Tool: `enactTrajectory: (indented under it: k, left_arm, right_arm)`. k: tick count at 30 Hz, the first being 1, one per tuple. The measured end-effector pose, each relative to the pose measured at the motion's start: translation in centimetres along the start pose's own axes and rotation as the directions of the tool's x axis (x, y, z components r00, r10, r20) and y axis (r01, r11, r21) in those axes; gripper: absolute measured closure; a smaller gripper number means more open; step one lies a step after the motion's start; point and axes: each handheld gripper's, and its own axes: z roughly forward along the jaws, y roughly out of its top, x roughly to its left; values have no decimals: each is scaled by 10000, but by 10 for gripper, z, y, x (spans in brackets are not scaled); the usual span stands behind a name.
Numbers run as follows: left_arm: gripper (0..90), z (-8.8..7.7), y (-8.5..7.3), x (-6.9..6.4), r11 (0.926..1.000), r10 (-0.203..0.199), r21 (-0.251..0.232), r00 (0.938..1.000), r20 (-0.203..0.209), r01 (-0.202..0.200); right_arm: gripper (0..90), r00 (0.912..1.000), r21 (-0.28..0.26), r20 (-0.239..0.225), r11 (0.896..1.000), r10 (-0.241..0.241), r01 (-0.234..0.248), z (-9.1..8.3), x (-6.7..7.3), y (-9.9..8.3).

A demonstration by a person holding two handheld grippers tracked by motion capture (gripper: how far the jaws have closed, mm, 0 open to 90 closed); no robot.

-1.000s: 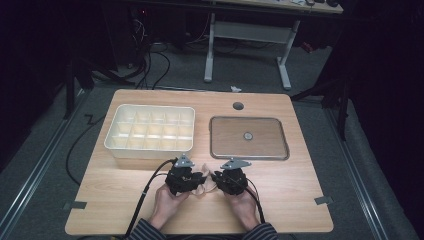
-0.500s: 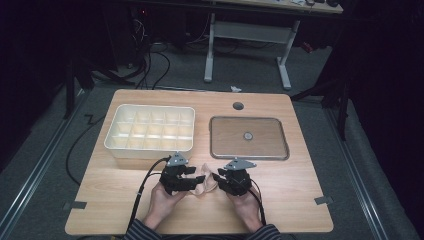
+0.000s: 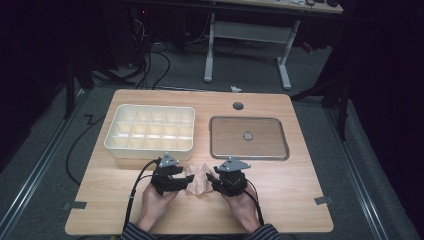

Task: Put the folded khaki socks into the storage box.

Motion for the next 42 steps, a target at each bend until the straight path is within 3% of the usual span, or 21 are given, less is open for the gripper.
enactTrajectory:
  k: [6,10,19,24,32,42]
  left_arm:
    - [420,3,-6,2,9999,-136,13,9999,-89,136]
    - [441,4,-9,-3,9996,9,-281,9999,-109,-12]
    - [455,12,-16,-5,9996,270,-49,9990,-366,-272]
    - [452,15,-18,-5,9995,331,3,9984,-459,-332]
    - [439,18,-21,-6,9946,1008,-153,9918,-788,-1023]
    - [432,18,-20,-5,9947,994,-164,9916,-830,-1010]
  right_arm:
    - [577,9994,234,111,9992,-340,337,8,10,4]
    - [581,9985,477,191,9976,-521,511,14,12,3]
    - [672,9990,877,317,9958,-300,271,24,1,-11]
    - [717,9999,859,129,9963,-104,93,29,-4,-16]
    - [724,9999,810,43,9966,-122,119,31,-6,-19]
    - [716,9994,808,90,9962,-328,320,33,-8,-23]
